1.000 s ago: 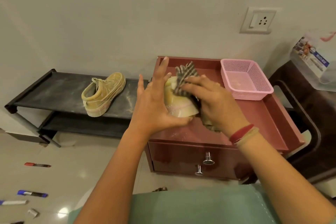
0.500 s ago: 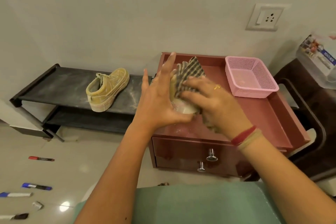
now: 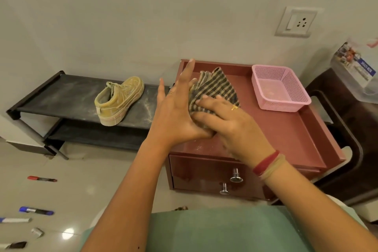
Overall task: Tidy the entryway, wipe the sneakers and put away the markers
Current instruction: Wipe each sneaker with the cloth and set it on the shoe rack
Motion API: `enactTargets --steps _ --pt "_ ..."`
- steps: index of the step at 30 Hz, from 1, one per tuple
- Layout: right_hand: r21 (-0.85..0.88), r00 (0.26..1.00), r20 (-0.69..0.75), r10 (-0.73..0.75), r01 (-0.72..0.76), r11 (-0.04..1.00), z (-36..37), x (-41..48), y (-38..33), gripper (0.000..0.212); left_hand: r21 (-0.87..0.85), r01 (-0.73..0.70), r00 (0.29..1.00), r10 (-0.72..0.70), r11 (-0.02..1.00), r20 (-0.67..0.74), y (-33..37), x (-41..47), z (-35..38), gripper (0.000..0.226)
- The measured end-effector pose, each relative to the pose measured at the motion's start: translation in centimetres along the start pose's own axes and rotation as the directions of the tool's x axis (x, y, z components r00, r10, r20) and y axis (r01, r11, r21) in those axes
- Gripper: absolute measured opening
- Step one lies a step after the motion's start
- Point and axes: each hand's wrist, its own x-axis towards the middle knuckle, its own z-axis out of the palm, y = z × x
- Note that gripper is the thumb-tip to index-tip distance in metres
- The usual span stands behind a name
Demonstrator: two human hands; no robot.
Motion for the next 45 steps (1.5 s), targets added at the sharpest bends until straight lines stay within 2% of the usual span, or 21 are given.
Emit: enactTargets --steps 3,4,8,10,13,15,18,19,20,22,23,24,27,28,31,32,35,39,43,45 --pt "-0.013 0.975 -0.056 0.217 -0.218 0.976 -0.8 0.5 2.4 0.034 0.006 0.002 1.000 -0.002 1.000 0.002 0.4 0.0 0.2 0.128" --pt "0.000 0.966 -0.063 0.250 -0.250 0.968 -0.8 0.5 2.3 0.034 0.013 0.000 1.000 0.000 1.000 0.003 0.4 0.1 0.1 0.128" --pt "0.038 0.999 -0.018 0.045 -0.045 0.998 0.0 0.0 -0.3 0.035 0.006 0.002 1.000 -0.002 1.000 -0.012 -0.1 -0.1 -0.2 0.126" --pt "0.066 0.988 -0.013 0.154 -0.152 0.986 -0.4 0.2 1.5 0.035 0.002 0.005 1.000 -0.005 1.000 0.001 0.0 -0.2 -0.1 0.127" --pt "0.095 0.916 0.011 0.402 -0.401 0.911 -0.6 -0.2 4.8 0.048 0.013 0.002 1.000 -0.002 1.000 0.000 0.2 -0.2 -0.2 0.127" --pt "0.215 0.876 -0.046 0.479 -0.460 0.862 -0.8 -0.5 5.4 0.051 0.024 -0.011 1.000 0.011 1.000 -0.002 0.1 -0.1 -0.4 0.125" --pt "0.379 0.775 -0.222 0.591 -0.490 0.785 -1.5 0.4 4.7 0.051 0.102 -0.060 0.998 0.060 0.993 0.007 -0.5 -0.1 -0.4 0.117" --pt "0.405 0.778 -0.241 0.580 -0.463 0.789 -1.6 0.7 4.2 0.049 0.122 -0.069 0.998 0.069 0.990 0.008 -0.6 -0.2 -0.4 0.116" --pt "0.401 0.818 -0.232 0.526 -0.412 0.818 -1.5 0.9 3.4 0.046 0.130 -0.073 0.997 0.072 0.989 0.007 -0.7 -0.3 -0.5 0.117" --pt "0.309 0.936 -0.137 0.323 -0.269 0.912 -0.7 0.7 1.5 0.040 0.119 -0.069 0.998 0.070 0.990 0.001 -0.8 -0.8 -0.7 0.120" --pt "0.256 0.966 -0.078 0.245 -0.218 0.942 -0.1 0.5 1.3 0.039 0.110 -0.060 0.998 0.060 0.992 -0.002 -1.0 -1.0 -0.9 0.122" --pt "0.233 0.970 -0.033 0.240 -0.226 0.946 0.4 0.6 1.7 0.040 0.100 -0.042 0.999 0.043 0.994 -0.007 -1.2 -1.2 -1.1 0.123" --pt "0.274 0.909 0.003 0.417 -0.401 0.874 0.7 1.6 2.8 0.050 0.055 0.024 0.999 -0.022 0.998 -0.030 -1.5 -1.4 -1.8 0.126" --pt "0.294 0.917 -0.003 0.399 -0.381 0.877 0.7 1.6 2.3 0.049 0.041 0.025 0.999 -0.024 0.999 -0.032 -1.6 -1.5 -2.0 0.125" --pt "0.324 0.978 0.020 0.206 -0.201 0.924 1.0 1.3 -0.2 0.043 0.043 -0.006 1.000 0.007 0.999 -0.023 -1.9 -1.5 -2.0 0.118" --pt "0.329 0.977 0.021 0.214 -0.209 0.921 1.2 1.4 0.0 0.042 0.065 -0.010 1.000 0.011 0.998 -0.018 -1.9 -1.5 -2.0 0.116" --pt "0.339 0.921 -0.014 0.390 -0.362 0.868 1.5 1.8 2.0 0.046 0.120 0.008 1.000 -0.007 0.993 -0.011 -2.2 -1.7 -2.1 0.109" --pt "0.335 0.959 0.012 0.282 -0.269 0.903 1.7 0.7 1.2 0.043 0.163 -0.016 1.000 0.017 0.987 -0.005 -2.7 -2.1 -2.5 0.100" --pt "0.311 0.884 0.032 0.467 -0.453 0.836 3.0 0.9 2.9 0.048 0.172 -0.010 1.000 0.006 0.985 0.024 -2.8 -2.2 -2.7 0.094" --pt "0.278 0.899 0.045 0.435 -0.430 0.859 3.5 0.7 2.5 0.043 0.221 -0.007 0.998 -0.006 0.975 0.059 -3.1 -2.4 -3.0 0.088"
